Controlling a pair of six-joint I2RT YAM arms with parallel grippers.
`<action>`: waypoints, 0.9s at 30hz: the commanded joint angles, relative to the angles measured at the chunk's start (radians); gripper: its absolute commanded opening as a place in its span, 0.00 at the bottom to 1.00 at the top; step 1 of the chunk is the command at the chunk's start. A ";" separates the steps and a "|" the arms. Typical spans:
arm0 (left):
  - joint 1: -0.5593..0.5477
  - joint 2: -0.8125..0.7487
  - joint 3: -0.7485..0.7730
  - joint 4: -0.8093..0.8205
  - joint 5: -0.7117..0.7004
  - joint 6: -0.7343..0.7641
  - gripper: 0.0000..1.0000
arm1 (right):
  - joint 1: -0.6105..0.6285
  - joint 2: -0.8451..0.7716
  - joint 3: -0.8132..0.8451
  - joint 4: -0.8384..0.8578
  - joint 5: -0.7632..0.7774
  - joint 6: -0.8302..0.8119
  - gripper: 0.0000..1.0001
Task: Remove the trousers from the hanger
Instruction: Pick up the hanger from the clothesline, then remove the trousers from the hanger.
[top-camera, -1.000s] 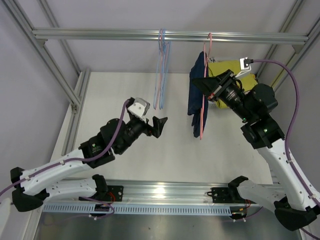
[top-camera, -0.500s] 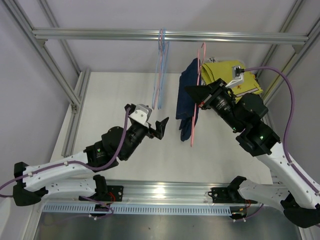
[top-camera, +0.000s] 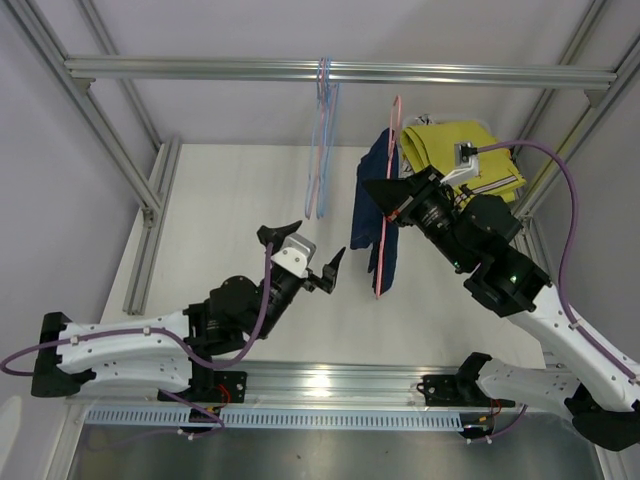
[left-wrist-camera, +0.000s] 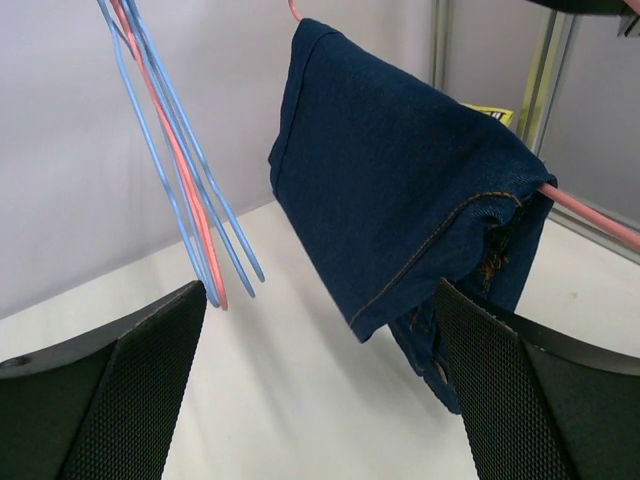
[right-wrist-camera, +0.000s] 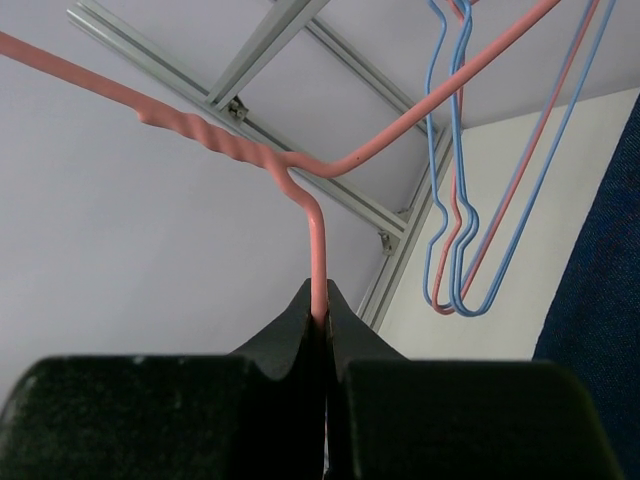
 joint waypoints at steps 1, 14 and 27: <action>-0.018 0.009 -0.026 0.113 -0.026 0.046 1.00 | 0.021 -0.038 0.016 0.170 0.049 0.003 0.00; -0.021 0.067 -0.062 0.172 0.063 -0.018 0.99 | 0.084 -0.041 0.022 0.207 0.127 0.059 0.00; -0.021 0.112 -0.045 0.198 0.067 -0.023 0.99 | 0.165 -0.028 -0.025 0.287 0.173 0.104 0.00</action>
